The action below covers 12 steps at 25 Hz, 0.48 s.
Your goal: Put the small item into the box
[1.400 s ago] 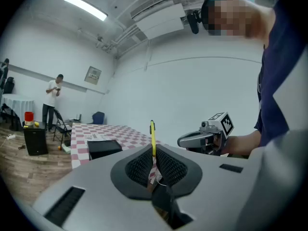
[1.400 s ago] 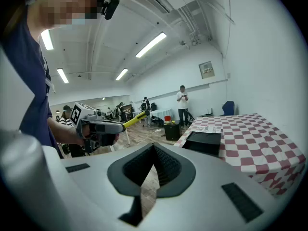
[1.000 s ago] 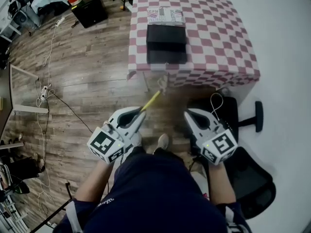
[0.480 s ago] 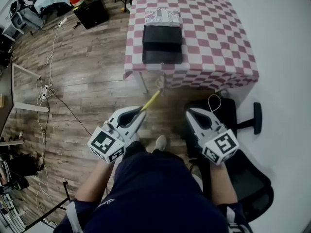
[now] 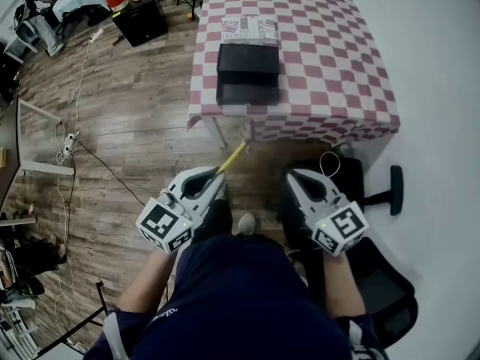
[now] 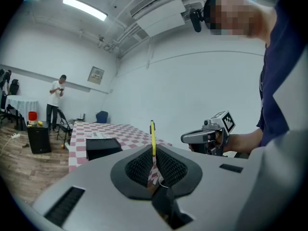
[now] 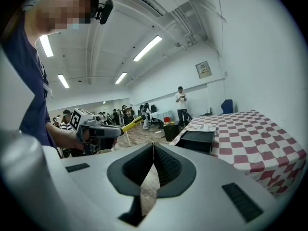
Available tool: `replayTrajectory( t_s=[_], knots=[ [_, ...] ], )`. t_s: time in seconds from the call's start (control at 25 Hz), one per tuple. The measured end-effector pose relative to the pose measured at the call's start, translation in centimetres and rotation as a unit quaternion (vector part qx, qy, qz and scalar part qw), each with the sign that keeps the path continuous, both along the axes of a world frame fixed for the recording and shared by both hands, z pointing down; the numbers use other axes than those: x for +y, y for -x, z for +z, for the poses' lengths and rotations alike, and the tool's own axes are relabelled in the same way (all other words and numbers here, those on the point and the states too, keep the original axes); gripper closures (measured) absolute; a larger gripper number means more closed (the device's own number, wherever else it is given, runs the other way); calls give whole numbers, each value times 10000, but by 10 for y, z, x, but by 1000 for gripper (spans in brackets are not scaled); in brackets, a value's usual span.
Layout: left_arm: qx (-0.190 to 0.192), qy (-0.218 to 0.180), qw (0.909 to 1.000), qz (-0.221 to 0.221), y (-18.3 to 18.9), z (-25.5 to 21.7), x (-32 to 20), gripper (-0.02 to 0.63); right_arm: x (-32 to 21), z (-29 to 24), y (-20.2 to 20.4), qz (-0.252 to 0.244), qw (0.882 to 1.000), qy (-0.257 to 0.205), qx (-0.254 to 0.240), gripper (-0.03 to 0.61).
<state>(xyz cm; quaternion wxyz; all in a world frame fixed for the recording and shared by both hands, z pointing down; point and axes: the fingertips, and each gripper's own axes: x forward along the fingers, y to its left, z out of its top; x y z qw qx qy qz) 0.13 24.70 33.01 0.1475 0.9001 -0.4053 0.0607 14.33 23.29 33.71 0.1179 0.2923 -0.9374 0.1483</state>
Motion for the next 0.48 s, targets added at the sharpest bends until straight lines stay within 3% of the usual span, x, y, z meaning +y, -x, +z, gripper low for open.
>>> replayTrajectory(
  t_s=[0.48],
  knots=[
    [106, 202, 9996, 136, 42, 23, -95, 568, -91, 17, 48, 56, 9998, 180, 108, 561]
  ],
)
